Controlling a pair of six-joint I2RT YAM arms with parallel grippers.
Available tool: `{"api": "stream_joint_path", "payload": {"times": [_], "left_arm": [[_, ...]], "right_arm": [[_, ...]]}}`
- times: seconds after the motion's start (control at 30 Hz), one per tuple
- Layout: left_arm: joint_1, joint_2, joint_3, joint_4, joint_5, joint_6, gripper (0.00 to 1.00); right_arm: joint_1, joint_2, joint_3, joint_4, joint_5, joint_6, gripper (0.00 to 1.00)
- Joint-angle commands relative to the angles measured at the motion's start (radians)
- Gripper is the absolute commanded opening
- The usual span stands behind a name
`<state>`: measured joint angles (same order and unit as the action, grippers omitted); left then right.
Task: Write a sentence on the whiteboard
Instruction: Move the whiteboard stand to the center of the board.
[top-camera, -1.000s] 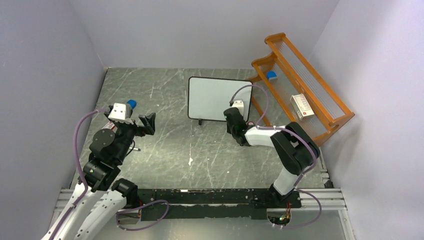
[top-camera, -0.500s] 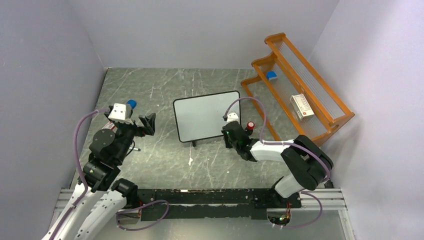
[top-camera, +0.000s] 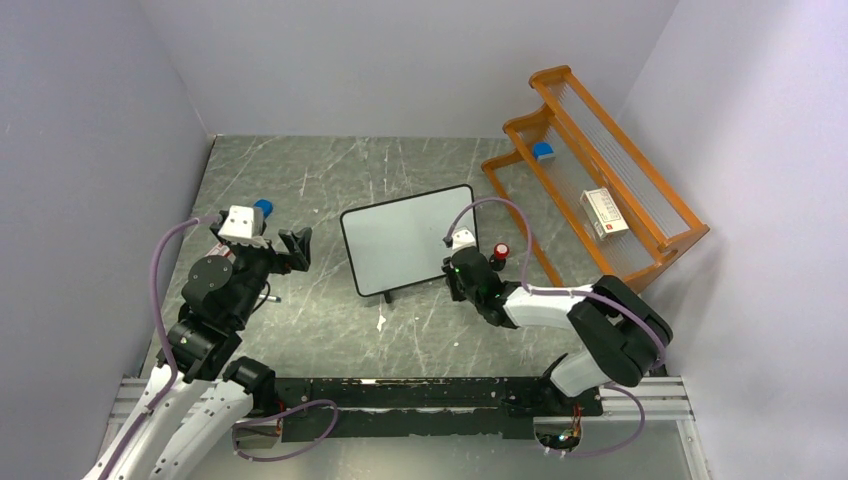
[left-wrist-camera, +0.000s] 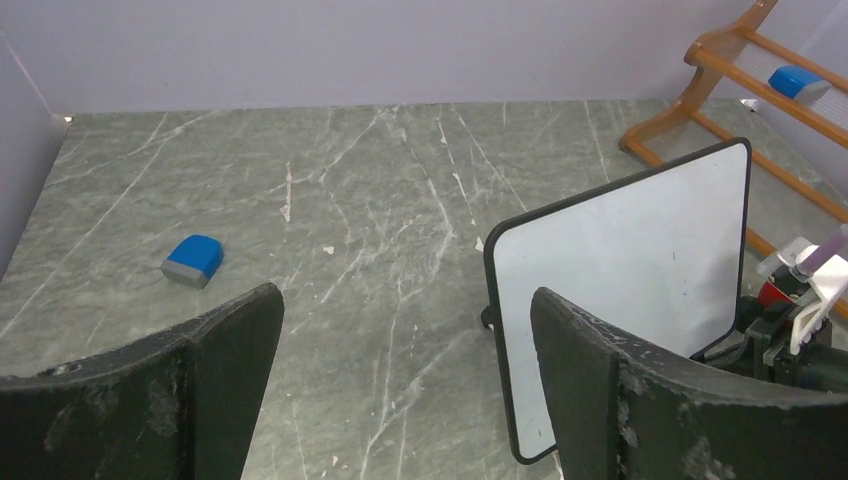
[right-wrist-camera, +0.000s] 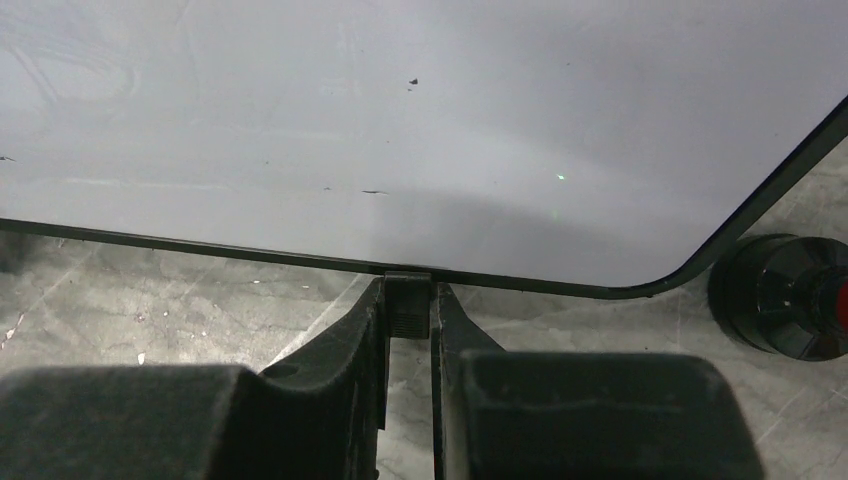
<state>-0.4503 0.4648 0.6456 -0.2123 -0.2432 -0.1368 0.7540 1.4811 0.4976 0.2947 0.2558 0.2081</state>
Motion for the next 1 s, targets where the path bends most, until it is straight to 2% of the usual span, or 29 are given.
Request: {"api": "stream_joint_path", "payload": {"times": [0.0, 0.4, 0.5, 0.6, 0.73, 0.83, 0.97], "left_arm": [[0.016, -0.007, 0.028, -0.001, -0.022, -0.021, 0.96], [0.040, -0.019, 0.029, -0.003, -0.045, -0.048, 0.96], [0.053, -0.019, 0.022, -0.002, -0.085, -0.076, 0.96], [0.068, 0.007, 0.032, -0.013, -0.057, -0.064, 0.96], [0.076, 0.096, 0.052, -0.043, -0.106, -0.096, 0.96], [0.076, 0.181, 0.081, -0.096, -0.153, -0.139, 0.96], [0.080, 0.289, 0.120, -0.155, -0.197, -0.221, 0.96]], "right_arm": [[0.009, -0.044, -0.012, 0.033, 0.000, -0.010, 0.16], [0.009, -0.144, -0.051, -0.014, 0.046, 0.055, 0.37], [0.009, -0.226, -0.051, -0.062, 0.053, 0.072, 0.55], [0.009, -0.330, -0.052, -0.111, 0.063, 0.074, 0.76], [0.008, -0.448, -0.030, -0.193, 0.135, 0.099, 0.99], [0.006, -0.496, 0.031, -0.287, 0.217, 0.170, 1.00], [0.005, -0.508, 0.166, -0.492, 0.353, 0.318, 1.00]]}}
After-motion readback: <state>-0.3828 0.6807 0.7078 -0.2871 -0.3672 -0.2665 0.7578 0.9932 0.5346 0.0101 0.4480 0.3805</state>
